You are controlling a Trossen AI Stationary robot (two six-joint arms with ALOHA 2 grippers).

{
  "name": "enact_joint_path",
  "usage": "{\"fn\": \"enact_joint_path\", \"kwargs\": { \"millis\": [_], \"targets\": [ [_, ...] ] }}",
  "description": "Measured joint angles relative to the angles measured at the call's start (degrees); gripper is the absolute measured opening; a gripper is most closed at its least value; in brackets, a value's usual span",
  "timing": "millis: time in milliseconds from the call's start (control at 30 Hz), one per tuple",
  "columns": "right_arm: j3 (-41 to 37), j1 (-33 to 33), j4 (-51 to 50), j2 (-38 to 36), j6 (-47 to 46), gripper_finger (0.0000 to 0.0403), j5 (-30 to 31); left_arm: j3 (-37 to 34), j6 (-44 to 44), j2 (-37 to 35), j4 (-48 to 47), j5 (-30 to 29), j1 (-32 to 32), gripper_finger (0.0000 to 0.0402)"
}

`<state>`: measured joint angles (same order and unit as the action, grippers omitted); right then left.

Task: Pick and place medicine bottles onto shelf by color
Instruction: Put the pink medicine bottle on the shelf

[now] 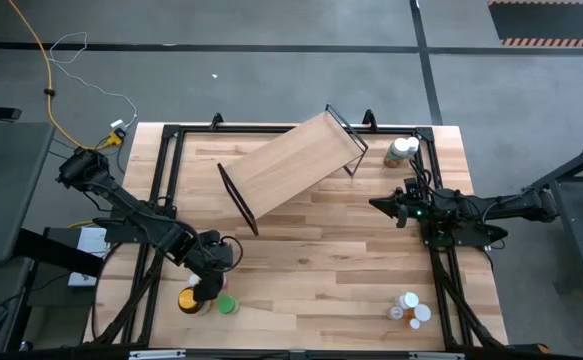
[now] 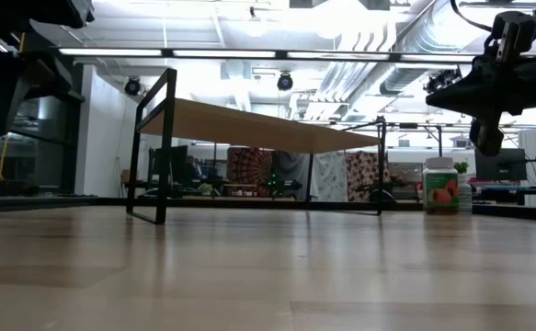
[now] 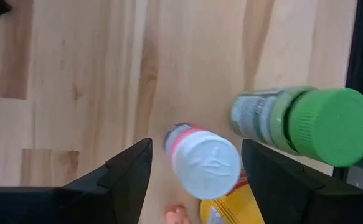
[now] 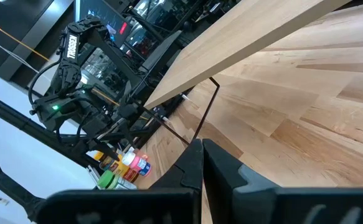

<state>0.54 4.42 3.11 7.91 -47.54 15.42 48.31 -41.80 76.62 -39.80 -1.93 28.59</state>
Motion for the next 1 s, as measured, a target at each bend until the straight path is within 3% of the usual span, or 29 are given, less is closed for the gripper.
{"fn": "enact_joint_path", "kwargs": {
  "millis": [633, 1000],
  "targets": [
    [0.0, -0.01, 0.0, 0.01, 0.01, 0.0, 0.0, 0.0, 1.93, 0.0, 1.98, -7.41, 5.04, 0.023],
    [0.0, 0.01, 0.0, 0.0, 0.0, 0.0, 0.0, 0.0, 1.28, 0.0, 1.93, -7.69, 5.11, 0.0268]
  ]
}}
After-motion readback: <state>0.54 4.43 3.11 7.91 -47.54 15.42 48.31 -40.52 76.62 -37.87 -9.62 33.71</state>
